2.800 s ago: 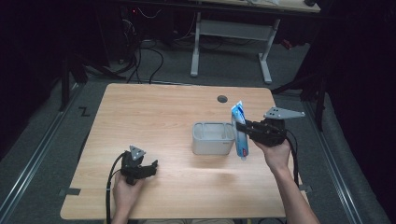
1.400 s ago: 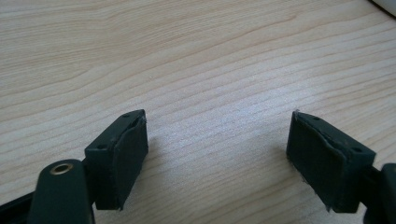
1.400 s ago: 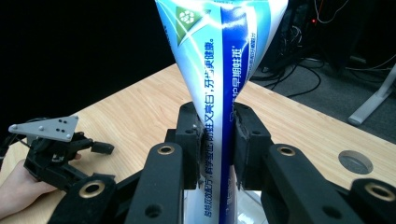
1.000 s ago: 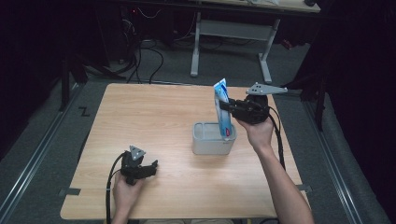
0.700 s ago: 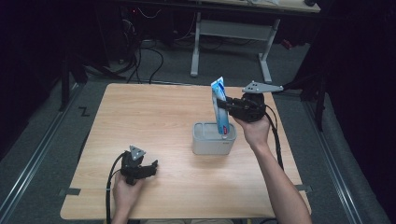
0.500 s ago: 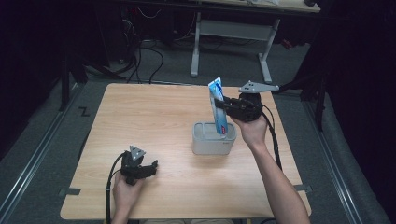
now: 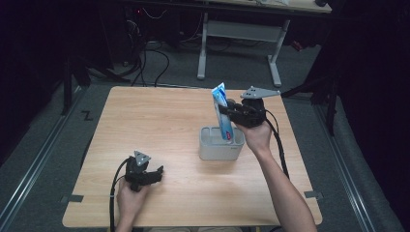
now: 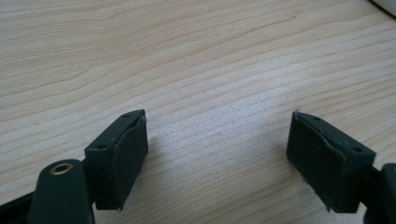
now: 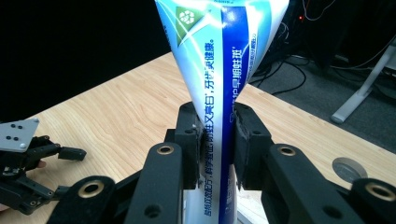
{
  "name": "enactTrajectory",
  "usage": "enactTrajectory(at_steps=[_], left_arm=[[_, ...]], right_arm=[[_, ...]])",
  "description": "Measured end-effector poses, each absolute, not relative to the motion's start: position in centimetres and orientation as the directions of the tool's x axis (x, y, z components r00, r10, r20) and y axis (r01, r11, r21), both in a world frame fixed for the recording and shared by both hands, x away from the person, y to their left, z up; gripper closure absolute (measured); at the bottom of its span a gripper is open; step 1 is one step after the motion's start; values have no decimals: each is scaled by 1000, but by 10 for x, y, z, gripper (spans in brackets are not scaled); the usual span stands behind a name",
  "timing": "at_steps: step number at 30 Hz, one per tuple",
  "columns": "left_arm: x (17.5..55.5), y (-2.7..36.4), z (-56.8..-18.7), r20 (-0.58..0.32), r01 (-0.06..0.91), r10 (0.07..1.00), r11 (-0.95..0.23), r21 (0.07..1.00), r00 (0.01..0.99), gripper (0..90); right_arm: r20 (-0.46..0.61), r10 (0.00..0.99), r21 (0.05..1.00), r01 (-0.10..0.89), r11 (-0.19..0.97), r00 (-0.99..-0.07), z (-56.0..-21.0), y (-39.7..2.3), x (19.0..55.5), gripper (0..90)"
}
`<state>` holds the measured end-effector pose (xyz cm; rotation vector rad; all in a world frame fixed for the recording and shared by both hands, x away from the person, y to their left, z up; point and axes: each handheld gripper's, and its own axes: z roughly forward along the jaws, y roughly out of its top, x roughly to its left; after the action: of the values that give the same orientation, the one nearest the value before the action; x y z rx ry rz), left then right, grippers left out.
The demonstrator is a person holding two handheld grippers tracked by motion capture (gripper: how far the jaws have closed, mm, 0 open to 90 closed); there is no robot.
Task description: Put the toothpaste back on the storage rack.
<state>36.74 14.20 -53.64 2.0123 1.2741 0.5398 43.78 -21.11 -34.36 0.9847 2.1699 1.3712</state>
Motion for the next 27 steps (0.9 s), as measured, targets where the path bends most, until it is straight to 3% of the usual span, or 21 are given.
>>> enactTrajectory(at_steps=[27], left_arm=[[367, 142, -536, -13, 616, 901, -286, 734, 434, 210]], right_arm=[[25, 735, 862, 387, 328, -678, -368, -202, 443, 740]])
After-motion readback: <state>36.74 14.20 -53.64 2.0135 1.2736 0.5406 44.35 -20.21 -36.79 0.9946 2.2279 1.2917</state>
